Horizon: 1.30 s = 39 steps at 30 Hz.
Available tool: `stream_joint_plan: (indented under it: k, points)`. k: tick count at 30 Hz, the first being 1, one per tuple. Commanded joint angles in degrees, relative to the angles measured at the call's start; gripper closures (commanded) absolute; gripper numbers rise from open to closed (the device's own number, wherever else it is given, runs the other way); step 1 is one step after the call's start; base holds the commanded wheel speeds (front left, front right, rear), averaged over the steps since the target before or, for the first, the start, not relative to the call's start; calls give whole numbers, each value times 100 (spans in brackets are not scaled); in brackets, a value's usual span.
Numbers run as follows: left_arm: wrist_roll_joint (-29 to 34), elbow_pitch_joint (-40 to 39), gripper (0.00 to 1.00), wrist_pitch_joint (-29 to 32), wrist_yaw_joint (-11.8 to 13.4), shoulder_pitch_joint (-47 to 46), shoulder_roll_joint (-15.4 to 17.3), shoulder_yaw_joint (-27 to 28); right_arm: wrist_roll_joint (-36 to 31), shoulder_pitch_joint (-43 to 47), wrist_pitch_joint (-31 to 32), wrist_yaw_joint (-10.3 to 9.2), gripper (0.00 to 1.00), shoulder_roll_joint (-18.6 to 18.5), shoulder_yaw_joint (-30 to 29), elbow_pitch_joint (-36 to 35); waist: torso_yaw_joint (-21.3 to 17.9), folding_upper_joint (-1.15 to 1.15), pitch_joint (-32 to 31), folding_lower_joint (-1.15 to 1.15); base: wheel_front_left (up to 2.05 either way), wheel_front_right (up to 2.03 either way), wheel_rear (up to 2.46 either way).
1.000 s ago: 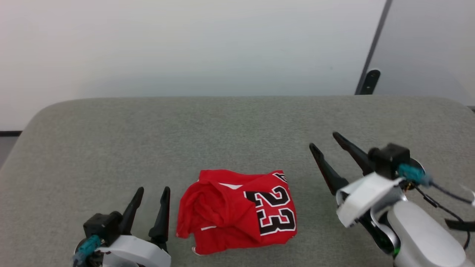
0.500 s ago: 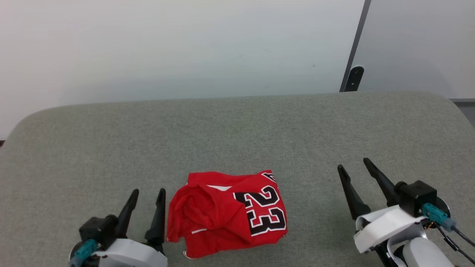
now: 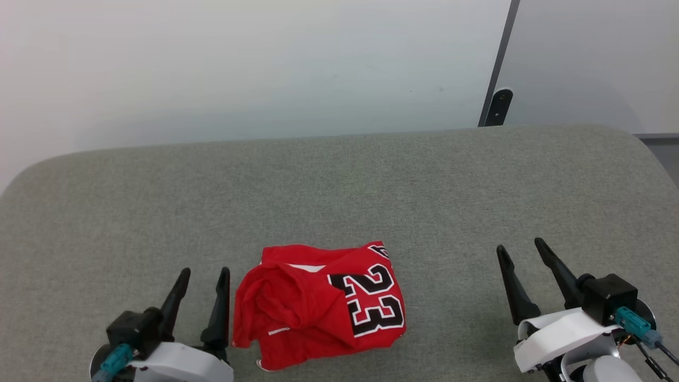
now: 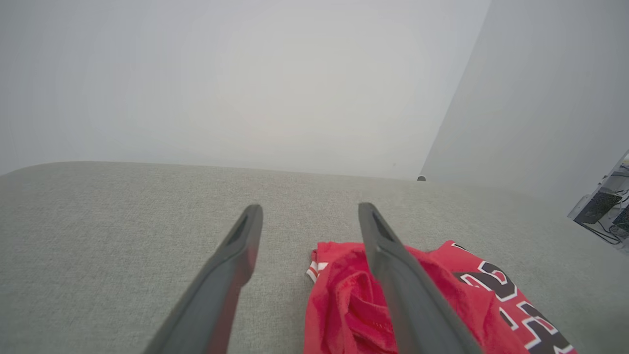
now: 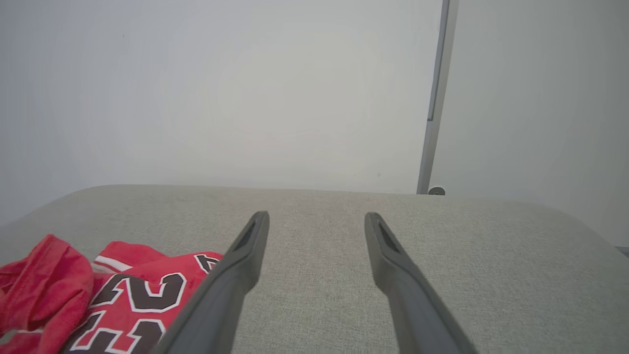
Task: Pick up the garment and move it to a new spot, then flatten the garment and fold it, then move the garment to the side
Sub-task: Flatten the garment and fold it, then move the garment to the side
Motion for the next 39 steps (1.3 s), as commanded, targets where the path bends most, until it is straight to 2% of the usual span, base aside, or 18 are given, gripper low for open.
stream_joint_plan:
  k: [1,39]
  points:
    - [56,-58,0,-1,-34,57,-23,19,-44,81,-25,-7,0,40,-30,-15,3,0,8,0,0,0,0]
    - [271,-112,0,-1,-83,114,-81,118,-7,137,-26,-7,0,43,22,78,30,0,-46,0,0,0,0]
